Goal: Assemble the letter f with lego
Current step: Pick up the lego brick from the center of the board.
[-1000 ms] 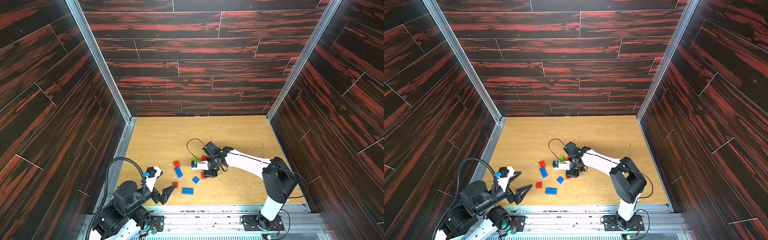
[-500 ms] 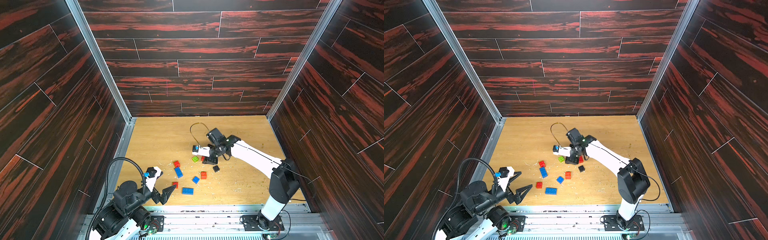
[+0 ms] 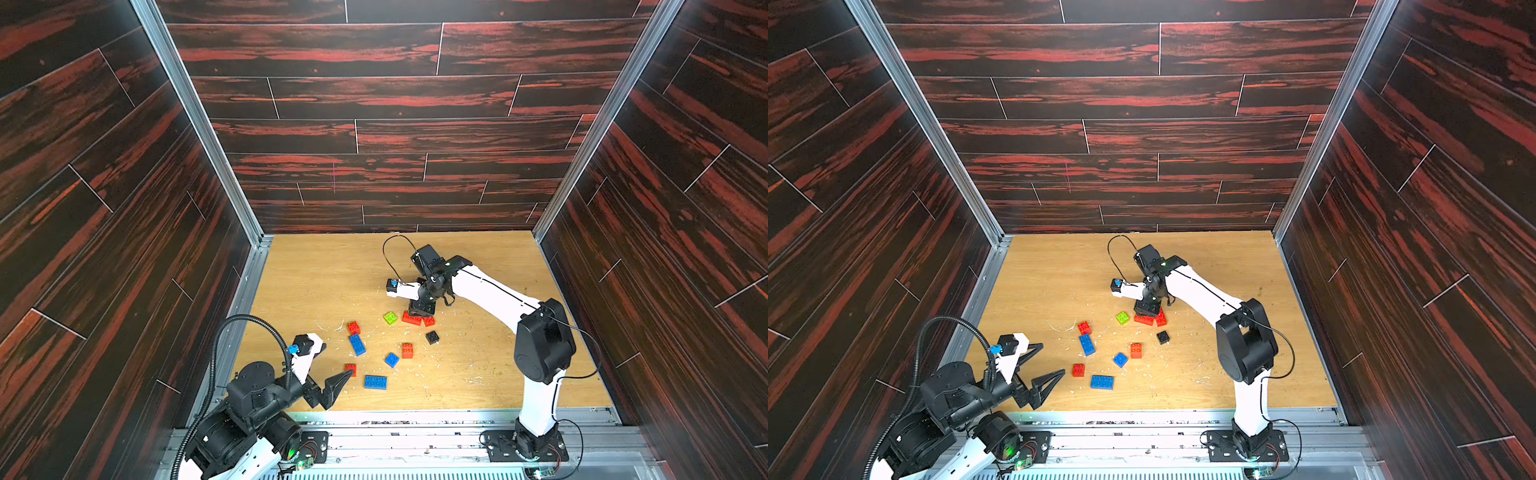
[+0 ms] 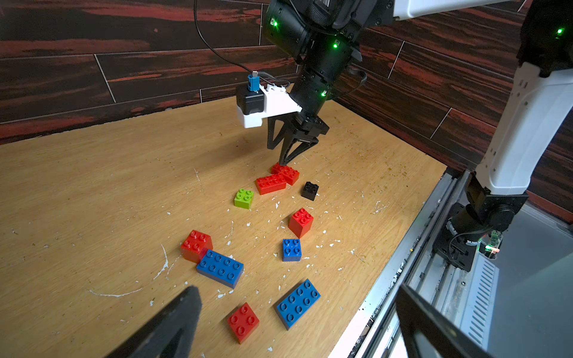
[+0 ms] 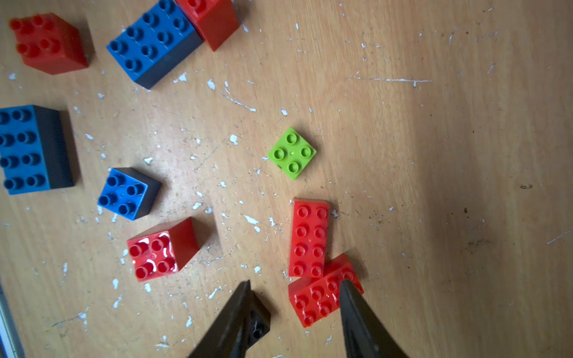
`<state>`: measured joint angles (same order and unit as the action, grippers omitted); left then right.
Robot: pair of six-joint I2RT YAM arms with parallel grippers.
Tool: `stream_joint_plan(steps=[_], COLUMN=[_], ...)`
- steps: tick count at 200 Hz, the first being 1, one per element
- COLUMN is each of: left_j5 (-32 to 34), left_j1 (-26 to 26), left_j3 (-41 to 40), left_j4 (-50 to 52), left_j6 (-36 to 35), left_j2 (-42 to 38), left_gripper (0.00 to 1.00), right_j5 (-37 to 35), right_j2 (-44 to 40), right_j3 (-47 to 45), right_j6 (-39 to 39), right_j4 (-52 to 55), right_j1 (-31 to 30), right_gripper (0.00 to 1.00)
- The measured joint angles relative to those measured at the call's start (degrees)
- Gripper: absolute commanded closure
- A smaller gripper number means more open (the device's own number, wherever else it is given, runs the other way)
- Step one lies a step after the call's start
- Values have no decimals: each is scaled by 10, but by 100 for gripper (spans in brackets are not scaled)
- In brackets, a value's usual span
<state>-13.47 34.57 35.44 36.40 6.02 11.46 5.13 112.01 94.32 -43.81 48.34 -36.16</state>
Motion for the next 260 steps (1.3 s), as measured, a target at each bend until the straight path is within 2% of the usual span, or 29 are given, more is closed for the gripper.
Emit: stream_joint_plan(steps=[49, 120, 260], left_j5=[0, -3, -4], left_j1=[0, 1, 1], left_j3=[0, 0, 0], left_j4=[0, 0, 0], left_j6=[0, 0, 0], left_j2=[0, 0, 0], left_gripper=[0, 0, 0], right_j5=[1, 2, 13], right_j2=[38, 42, 96], right_j3=[4, -10, -7], right_j6=[-2, -1, 3], right_j4=[0, -38, -40], right_j1=[6, 10, 22], right_gripper=[51, 51, 51])
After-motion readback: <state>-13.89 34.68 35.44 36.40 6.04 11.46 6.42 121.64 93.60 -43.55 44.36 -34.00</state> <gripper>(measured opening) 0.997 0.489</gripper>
